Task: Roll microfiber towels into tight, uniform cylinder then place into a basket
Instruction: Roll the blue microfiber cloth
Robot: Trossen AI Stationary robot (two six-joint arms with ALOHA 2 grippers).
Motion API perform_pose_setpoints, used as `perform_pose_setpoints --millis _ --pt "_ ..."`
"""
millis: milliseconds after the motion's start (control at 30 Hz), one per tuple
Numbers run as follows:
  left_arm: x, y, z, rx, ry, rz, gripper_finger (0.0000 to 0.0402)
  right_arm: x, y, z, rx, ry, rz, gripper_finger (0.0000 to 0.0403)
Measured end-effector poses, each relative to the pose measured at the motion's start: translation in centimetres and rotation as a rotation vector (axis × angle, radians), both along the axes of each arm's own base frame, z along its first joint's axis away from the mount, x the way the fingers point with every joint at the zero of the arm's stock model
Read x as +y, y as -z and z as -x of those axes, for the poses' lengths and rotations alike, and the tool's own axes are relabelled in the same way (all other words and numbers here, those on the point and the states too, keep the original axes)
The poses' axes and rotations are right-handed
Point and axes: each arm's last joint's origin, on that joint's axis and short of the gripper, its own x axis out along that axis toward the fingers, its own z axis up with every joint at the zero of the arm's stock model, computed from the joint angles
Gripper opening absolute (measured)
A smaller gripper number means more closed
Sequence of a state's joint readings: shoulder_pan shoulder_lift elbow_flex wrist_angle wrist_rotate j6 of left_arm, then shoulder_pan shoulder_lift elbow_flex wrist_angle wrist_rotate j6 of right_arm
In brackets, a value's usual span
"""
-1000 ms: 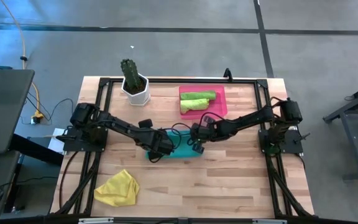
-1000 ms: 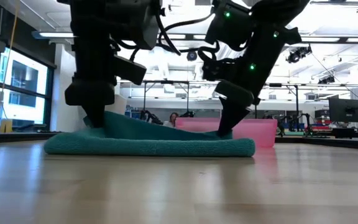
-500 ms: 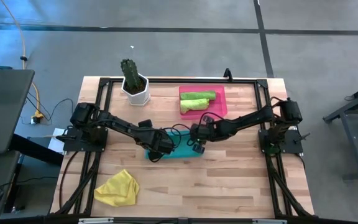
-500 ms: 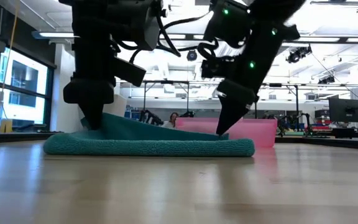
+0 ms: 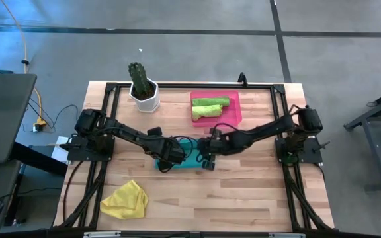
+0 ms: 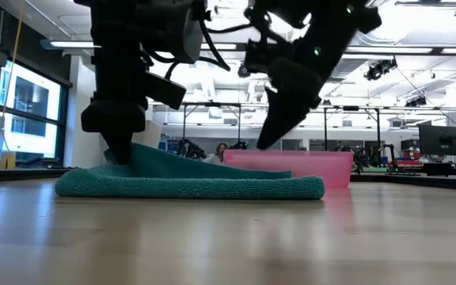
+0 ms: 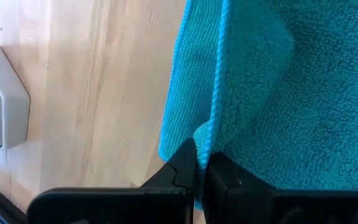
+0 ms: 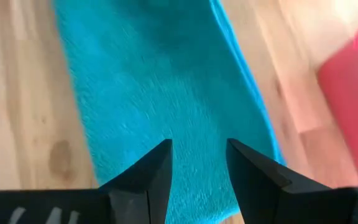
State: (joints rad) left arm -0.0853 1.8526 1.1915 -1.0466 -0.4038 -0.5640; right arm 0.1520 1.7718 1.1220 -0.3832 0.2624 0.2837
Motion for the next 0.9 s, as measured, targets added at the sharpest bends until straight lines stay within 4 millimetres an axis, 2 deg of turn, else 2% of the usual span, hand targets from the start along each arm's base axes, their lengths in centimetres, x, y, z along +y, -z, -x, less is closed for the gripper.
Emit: perform_pose_setpoints --millis 167,267,600,900 --pt "0.0 0.0 0.0 0.000 -0.001 0.000 0.0000 -0.2 2.8 1.4 0.029 0.091 -0.051 0.0144" --pt "0.0 0.0 0.0 -0.001 -0.001 0.000 0.0000 -0.3 3.8 2.0 0.018 0.125 -0.073 0.0144" --pt "0.0 0.0 0.0 -0.002 -0.001 0.000 0.0006 -0.4 5.0 2.7 0.010 0.136 -0.080 0.0144" --pt "0.0 0.0 0.1 0.014 0.010 -0.004 0.0054 -0.5 5.1 2.8 0.008 0.157 -0.093 0.0144"
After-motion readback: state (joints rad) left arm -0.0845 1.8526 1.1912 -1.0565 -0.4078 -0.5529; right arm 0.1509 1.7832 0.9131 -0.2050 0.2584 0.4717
